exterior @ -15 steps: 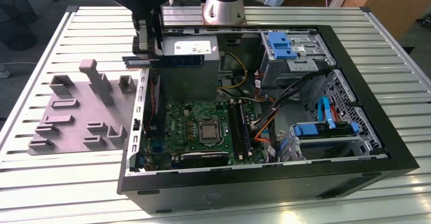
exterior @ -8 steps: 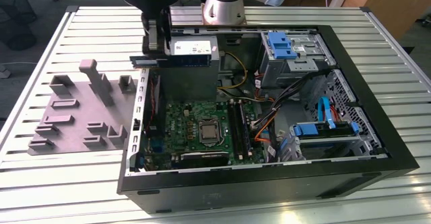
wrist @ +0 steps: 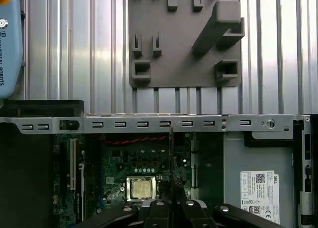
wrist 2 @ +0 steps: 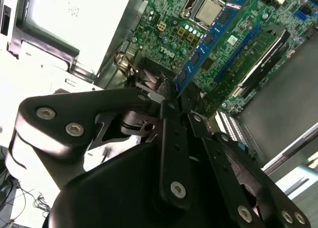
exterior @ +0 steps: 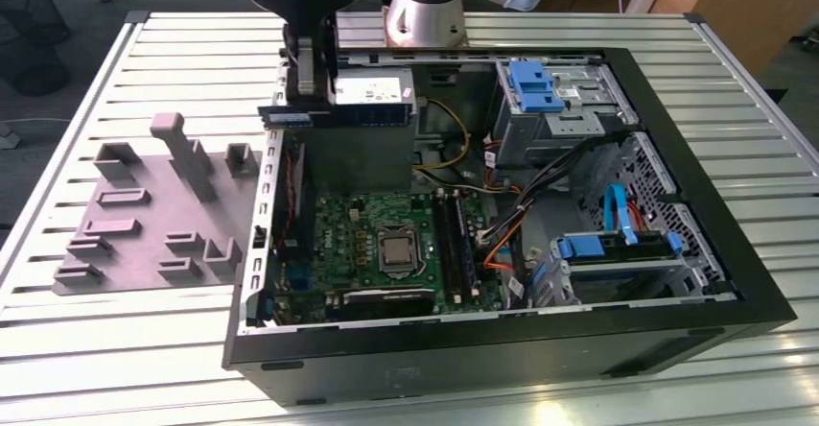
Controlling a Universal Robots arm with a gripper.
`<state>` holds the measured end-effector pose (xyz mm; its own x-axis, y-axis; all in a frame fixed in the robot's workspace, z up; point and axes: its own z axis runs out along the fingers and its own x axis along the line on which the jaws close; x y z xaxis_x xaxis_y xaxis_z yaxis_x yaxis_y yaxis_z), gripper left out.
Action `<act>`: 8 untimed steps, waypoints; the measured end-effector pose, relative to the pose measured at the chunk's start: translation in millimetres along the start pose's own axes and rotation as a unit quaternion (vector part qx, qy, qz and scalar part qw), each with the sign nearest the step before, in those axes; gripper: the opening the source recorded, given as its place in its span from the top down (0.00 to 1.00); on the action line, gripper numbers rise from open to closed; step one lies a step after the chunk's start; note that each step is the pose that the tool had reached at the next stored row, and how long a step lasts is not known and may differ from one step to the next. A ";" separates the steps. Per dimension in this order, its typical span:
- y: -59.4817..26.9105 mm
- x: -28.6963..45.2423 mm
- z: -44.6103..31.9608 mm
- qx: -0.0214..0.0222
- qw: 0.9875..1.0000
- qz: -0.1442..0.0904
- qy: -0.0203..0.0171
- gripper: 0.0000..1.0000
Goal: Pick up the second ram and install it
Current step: 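Pick up the second ram and move it above second insertion slot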
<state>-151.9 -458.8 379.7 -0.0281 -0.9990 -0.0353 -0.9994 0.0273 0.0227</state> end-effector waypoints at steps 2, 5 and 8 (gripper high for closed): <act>-2.1 -0.3 0.0 0.000 1.000 0.000 0.000 0.86; -5.6 -0.5 -0.1 0.000 1.000 0.000 0.000 0.86; -9.3 -0.8 -0.1 0.000 1.000 0.000 0.000 0.86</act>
<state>-142.5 -458.2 379.6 -0.0285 -0.9990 -0.0353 -0.9994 0.0277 0.0226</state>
